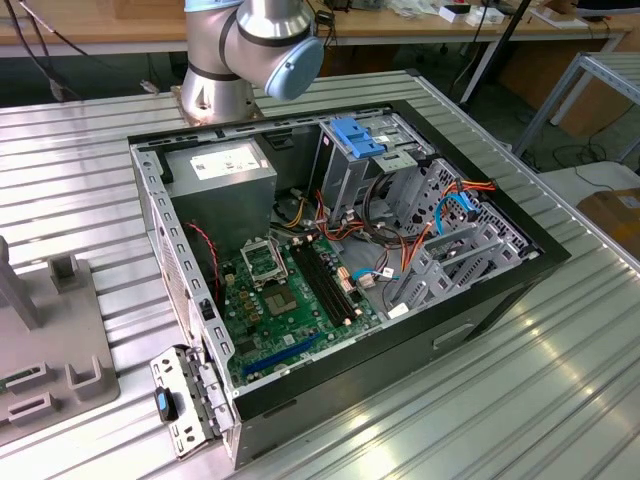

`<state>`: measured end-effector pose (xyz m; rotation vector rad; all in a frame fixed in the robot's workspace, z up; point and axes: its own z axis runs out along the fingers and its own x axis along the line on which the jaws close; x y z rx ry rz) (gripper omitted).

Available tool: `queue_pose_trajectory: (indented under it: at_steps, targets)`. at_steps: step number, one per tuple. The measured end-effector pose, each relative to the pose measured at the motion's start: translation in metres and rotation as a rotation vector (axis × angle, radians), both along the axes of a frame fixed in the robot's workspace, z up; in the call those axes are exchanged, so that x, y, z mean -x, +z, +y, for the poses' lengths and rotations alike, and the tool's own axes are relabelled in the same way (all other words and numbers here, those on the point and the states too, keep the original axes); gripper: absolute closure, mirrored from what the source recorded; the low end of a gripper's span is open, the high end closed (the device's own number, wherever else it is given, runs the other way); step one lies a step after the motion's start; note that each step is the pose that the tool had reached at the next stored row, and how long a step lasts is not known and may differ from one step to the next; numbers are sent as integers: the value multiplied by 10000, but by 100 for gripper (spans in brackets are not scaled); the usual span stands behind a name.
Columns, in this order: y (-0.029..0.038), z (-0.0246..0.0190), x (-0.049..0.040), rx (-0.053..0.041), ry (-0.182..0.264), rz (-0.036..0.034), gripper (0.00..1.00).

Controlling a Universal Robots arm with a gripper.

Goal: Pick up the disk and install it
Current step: 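Pick up the disk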

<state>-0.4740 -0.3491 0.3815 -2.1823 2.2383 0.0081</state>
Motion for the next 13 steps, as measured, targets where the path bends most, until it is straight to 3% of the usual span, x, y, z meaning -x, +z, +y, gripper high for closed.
queue_pose_trajectory:
  at_steps: [5,13]
  targets:
    - [154,0,0,0,0,0,64]
    - [311,0,0,0,0,0,64]
